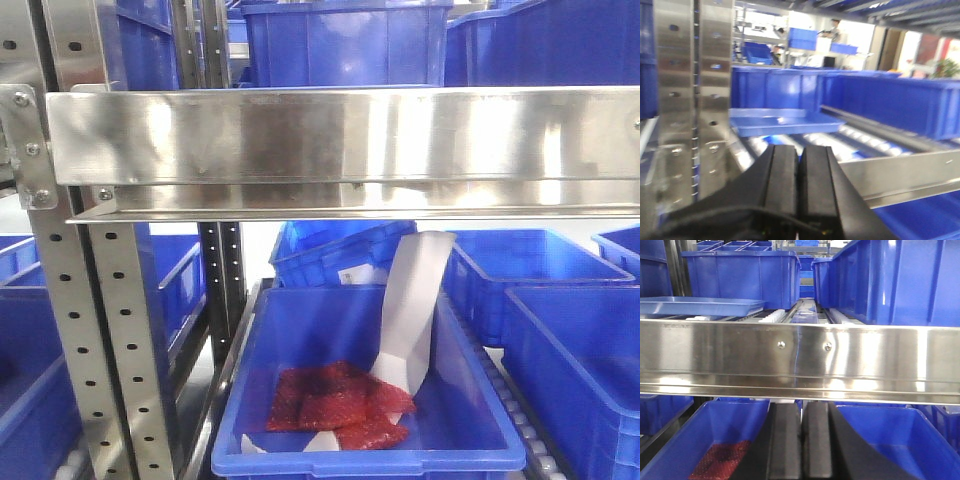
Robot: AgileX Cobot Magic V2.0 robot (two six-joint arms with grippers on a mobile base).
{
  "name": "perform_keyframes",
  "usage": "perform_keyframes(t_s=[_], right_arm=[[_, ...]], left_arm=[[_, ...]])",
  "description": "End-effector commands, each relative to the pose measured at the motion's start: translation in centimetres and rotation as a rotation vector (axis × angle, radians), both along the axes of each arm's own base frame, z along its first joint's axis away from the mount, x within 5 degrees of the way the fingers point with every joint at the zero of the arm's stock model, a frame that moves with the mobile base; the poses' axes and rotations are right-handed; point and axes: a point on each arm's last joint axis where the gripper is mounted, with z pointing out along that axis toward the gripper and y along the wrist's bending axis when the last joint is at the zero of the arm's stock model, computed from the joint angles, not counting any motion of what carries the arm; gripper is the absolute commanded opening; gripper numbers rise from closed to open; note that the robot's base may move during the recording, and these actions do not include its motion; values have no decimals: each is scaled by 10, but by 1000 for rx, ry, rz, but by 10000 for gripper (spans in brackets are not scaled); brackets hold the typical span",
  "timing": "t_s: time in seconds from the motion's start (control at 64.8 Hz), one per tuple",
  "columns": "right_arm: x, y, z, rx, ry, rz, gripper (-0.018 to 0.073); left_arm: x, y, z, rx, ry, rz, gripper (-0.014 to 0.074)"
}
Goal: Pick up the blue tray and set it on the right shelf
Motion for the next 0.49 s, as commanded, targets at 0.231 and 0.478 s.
perform_keyframes(t_s=[0.231,0.478], right_arm=[[-3,-1,16,4,-116,-11,51],[-3,-1,16,4,-115,-11,51]], left_arm=[[-14,10,-39,95,-36,126,-48],[2,13,-94,32,-16,278,-48]])
